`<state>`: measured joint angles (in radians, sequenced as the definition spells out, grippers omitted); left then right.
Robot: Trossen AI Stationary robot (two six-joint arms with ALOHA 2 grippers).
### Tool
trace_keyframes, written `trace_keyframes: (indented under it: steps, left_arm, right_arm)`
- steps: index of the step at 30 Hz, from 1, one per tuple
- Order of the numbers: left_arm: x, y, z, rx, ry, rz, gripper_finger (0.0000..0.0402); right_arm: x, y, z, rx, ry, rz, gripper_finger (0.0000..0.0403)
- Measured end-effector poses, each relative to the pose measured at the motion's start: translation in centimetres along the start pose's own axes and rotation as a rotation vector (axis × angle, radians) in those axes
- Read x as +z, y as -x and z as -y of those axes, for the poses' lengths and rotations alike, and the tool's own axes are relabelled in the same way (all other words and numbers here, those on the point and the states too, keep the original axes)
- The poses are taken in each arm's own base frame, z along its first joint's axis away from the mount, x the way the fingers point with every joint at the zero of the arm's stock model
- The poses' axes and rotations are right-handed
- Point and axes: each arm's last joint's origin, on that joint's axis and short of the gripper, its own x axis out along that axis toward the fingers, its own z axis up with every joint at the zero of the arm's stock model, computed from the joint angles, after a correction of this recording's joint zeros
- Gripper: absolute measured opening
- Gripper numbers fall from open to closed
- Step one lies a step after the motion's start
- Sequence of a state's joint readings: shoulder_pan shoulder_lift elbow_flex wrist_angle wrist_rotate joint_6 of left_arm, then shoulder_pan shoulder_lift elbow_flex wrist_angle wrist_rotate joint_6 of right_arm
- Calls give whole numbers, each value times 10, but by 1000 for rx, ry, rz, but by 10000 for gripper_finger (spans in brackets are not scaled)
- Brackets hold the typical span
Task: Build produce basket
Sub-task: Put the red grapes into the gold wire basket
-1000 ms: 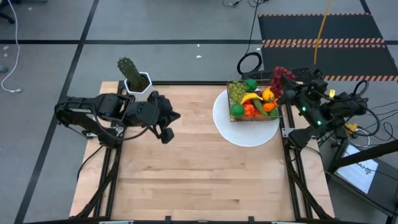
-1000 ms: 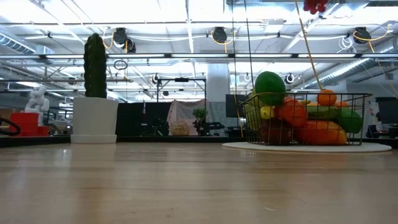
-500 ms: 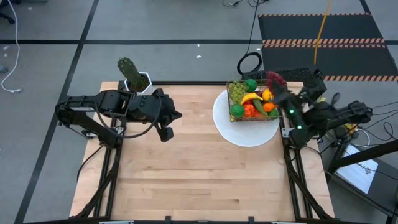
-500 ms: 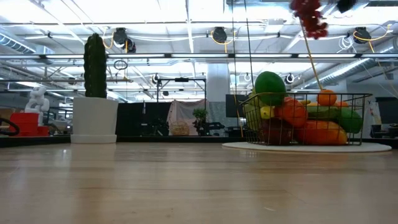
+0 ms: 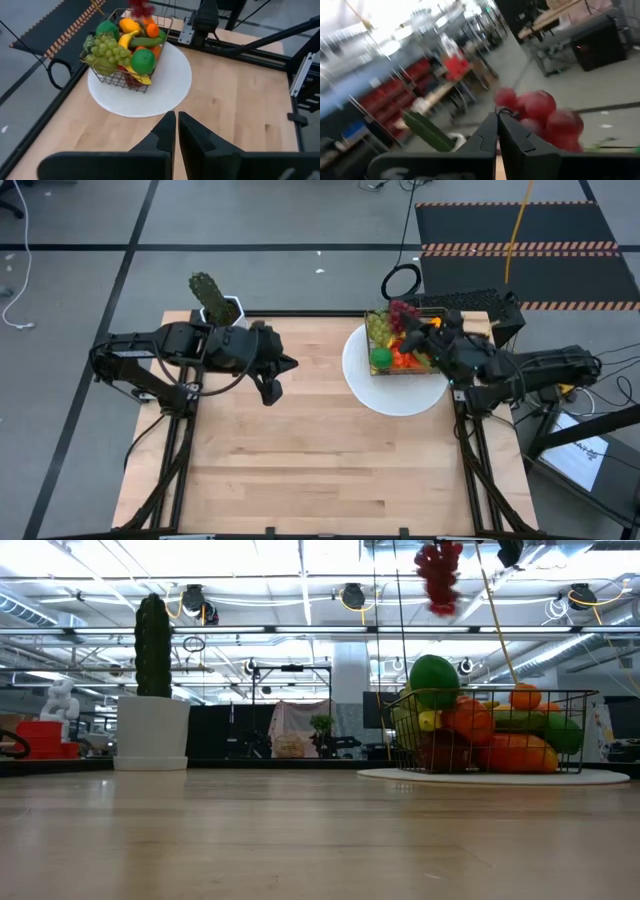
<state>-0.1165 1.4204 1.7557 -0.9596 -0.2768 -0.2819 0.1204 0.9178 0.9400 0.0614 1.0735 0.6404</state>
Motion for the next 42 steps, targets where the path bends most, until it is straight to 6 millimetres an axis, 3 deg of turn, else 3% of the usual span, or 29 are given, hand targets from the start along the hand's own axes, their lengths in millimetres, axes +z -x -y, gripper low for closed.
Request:
trace_keyframes:
  steps: [7, 17, 30, 42]
  left_arm:
    - [-1, 1, 4, -13, 2, -1, 21]
    - [-1, 1, 4, -12, 0, -1, 21]
    - [0, 1, 4, -14, 21, 6, 21]
    - [2, 1, 4, -19, 11, 25, 21]
  right_arm:
    - [33, -17, 27, -181, 146, -302, 0]
    - [39, -27, 75, -410, 295, -575, 0]
    - [53, -51, 102, -569, 416, -548, 0]
    - [45, -87, 115, -646, 419, -562, 0]
